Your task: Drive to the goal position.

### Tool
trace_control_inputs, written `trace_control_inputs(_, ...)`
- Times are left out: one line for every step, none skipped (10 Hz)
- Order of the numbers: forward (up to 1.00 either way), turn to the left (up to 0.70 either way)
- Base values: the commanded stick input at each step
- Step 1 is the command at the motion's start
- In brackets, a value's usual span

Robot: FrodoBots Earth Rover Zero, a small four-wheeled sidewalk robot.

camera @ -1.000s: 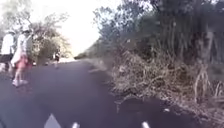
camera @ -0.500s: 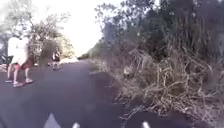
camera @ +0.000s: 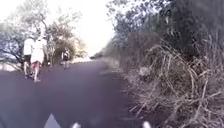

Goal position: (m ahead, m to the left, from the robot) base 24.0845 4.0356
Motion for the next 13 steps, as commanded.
trace_control_inputs(0.82, 0.0)
trace_control_inputs(0.82, 0.0)
trace_control_inputs(0.82, 0.0)
trace_control_inputs(0.82, 0.0)
trace_control_inputs(0.82, 0.0)
trace_control_inputs(0.82, 0.0)
trace_control_inputs(0.82, 0.0)
trace_control_inputs(0.82, 0.0)
trace_control_inputs(0.82, 0.0)
trace_control_inputs(0.82, 0.0)
trace_control_inputs(0.84, 0.0)
trace_control_inputs(0.84, 0.0)
trace_control_inputs(0.85, 0.0)
